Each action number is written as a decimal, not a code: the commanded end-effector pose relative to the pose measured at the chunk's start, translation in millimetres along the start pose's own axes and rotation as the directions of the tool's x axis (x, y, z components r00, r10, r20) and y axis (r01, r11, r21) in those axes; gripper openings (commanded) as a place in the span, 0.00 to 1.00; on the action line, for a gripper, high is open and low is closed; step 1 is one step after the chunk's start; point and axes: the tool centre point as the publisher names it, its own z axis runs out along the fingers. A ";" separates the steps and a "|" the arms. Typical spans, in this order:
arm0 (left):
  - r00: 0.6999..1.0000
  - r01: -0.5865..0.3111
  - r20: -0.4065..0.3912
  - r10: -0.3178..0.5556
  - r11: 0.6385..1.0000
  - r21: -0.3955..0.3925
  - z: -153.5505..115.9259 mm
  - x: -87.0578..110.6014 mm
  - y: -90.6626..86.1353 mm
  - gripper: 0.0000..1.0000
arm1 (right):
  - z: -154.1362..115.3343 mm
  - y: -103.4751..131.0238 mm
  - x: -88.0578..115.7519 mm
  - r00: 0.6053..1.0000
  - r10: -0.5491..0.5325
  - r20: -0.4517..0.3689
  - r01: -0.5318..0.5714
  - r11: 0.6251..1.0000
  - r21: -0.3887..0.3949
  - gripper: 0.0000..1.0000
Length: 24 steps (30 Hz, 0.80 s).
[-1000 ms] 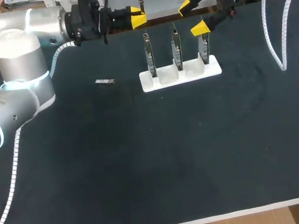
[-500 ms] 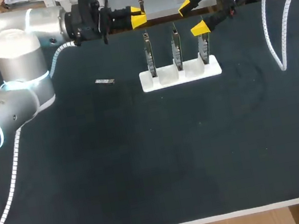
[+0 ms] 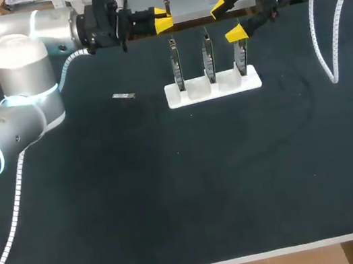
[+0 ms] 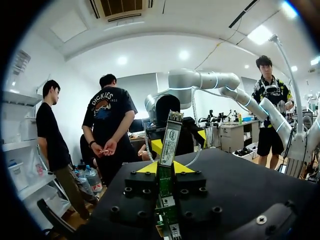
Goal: Pick up the optical module with the left hand, and insert it into the network port with the right hand.
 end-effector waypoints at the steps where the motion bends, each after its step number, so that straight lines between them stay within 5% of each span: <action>1: 1.000 0.007 0.001 -0.007 0.994 0.113 -0.6 2.1 7.7 0.00 | -0.1 -0.7 -0.2 1.000 0.000 0.000 0.000 1.000 -0.001 1.00; 15: 0.997 0.050 -0.066 -0.045 0.995 0.080 19.0 -20.1 -4.0 0.00 | -0.1 -0.7 -0.2 1.000 0.000 0.000 0.000 1.000 -0.001 1.00; 24: 0.994 0.094 -0.056 -0.091 0.994 0.057 40.1 -15.5 -16.8 0.00 | -0.1 -0.7 -0.2 1.000 0.000 0.000 0.000 1.000 -0.001 1.00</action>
